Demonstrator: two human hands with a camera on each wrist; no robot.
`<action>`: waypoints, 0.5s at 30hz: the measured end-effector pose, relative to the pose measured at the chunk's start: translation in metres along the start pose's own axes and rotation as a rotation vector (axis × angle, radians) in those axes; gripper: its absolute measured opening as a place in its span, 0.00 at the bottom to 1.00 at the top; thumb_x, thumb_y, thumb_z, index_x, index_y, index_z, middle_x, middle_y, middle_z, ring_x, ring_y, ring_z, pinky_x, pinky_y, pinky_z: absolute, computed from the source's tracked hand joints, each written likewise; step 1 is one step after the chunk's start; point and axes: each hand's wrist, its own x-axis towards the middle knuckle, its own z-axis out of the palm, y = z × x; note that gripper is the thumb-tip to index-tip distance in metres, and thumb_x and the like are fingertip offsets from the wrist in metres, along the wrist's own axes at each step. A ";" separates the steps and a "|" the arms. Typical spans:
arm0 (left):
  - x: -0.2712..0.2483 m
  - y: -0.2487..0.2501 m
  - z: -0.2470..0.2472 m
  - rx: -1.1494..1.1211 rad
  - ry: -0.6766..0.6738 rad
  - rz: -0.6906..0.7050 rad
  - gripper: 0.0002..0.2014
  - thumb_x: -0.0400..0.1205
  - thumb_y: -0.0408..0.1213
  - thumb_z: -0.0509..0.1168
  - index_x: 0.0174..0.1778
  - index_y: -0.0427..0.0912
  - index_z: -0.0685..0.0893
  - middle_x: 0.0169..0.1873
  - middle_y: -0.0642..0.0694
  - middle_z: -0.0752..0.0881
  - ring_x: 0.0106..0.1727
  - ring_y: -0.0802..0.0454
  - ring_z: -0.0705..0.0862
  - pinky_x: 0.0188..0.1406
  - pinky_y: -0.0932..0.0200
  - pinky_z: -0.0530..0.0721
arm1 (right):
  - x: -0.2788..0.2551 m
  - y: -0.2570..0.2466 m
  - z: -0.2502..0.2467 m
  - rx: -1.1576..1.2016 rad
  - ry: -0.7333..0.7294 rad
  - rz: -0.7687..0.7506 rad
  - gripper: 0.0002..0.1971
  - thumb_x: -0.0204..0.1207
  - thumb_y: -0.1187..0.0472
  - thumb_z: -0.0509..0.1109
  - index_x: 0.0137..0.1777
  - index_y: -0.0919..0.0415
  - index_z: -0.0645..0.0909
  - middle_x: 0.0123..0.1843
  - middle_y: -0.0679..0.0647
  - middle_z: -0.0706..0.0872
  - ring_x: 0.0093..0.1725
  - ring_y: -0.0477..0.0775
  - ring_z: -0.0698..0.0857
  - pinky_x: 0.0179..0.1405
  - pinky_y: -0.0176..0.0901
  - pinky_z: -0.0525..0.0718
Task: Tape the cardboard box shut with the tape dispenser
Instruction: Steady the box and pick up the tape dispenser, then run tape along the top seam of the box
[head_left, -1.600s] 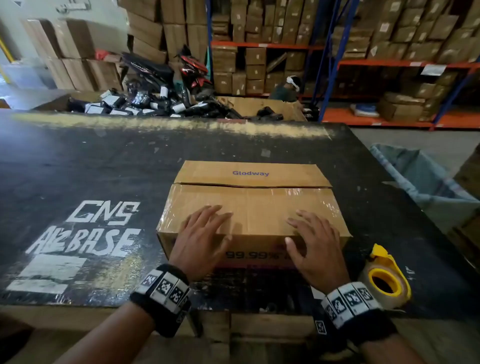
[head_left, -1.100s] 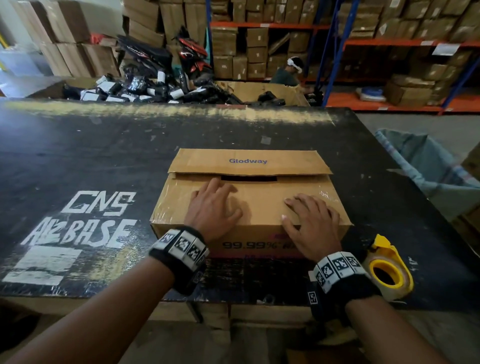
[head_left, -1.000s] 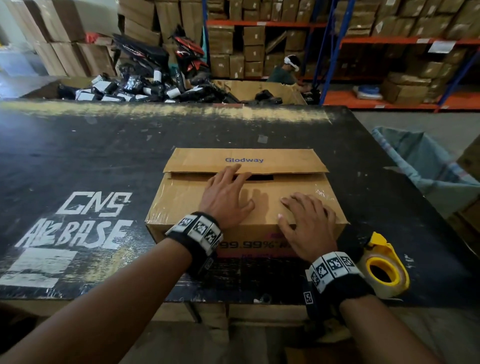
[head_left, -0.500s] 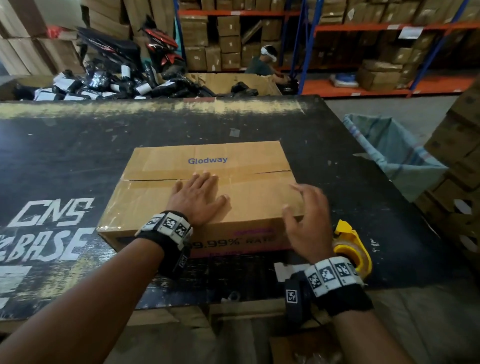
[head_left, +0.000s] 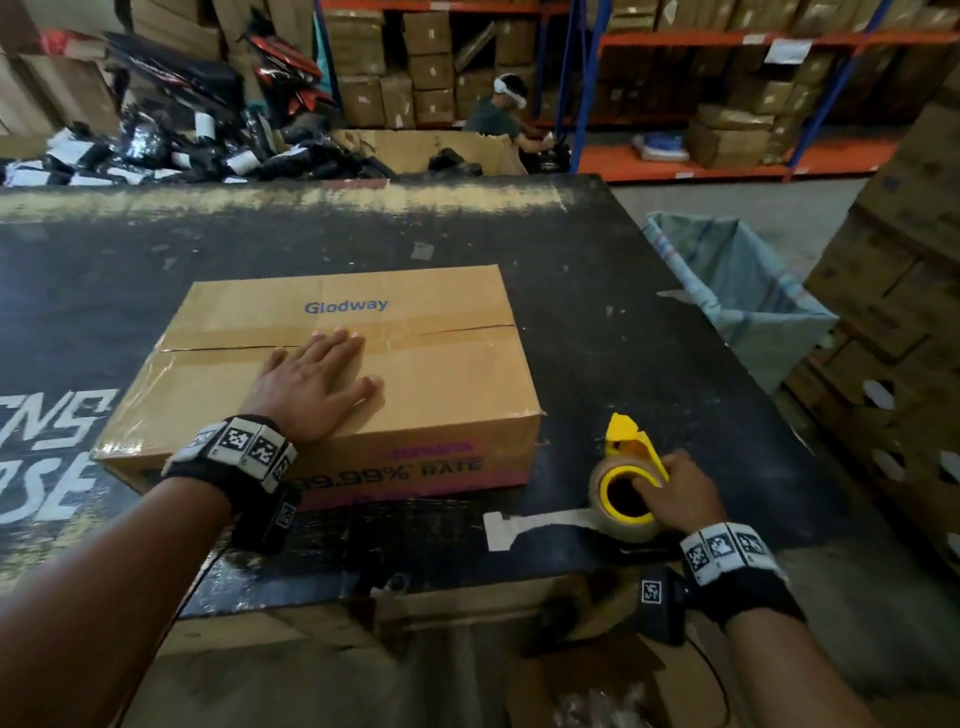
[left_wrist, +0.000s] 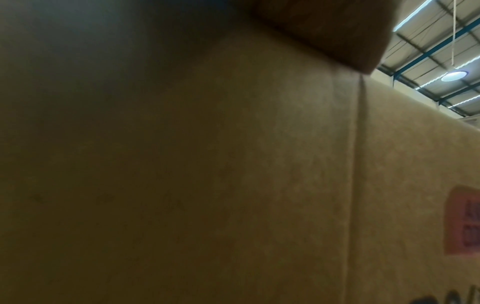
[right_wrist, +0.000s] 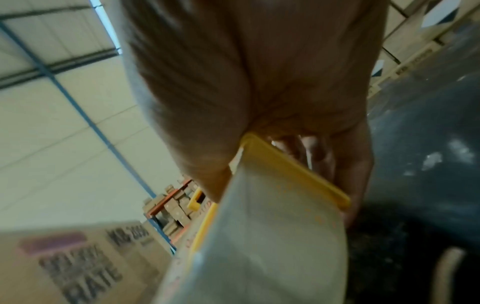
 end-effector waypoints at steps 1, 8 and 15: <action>-0.001 0.001 -0.001 -0.004 -0.005 -0.003 0.44 0.77 0.75 0.37 0.89 0.60 0.51 0.90 0.56 0.52 0.91 0.53 0.50 0.88 0.37 0.48 | 0.001 -0.001 -0.006 0.108 -0.007 0.024 0.23 0.69 0.49 0.78 0.57 0.62 0.78 0.54 0.65 0.89 0.53 0.67 0.90 0.53 0.53 0.84; -0.002 0.000 -0.003 -0.024 -0.012 -0.011 0.41 0.80 0.73 0.39 0.89 0.60 0.49 0.90 0.56 0.51 0.91 0.53 0.49 0.88 0.37 0.46 | -0.012 -0.116 -0.104 0.618 0.007 -0.356 0.20 0.78 0.62 0.73 0.68 0.63 0.74 0.44 0.51 0.85 0.31 0.35 0.87 0.26 0.26 0.82; -0.003 0.001 -0.003 -0.052 0.018 -0.008 0.41 0.80 0.73 0.40 0.89 0.60 0.50 0.90 0.57 0.51 0.91 0.55 0.48 0.89 0.38 0.46 | 0.009 -0.287 -0.091 0.043 -0.108 -0.931 0.35 0.67 0.50 0.82 0.71 0.54 0.71 0.63 0.48 0.80 0.59 0.51 0.83 0.53 0.50 0.83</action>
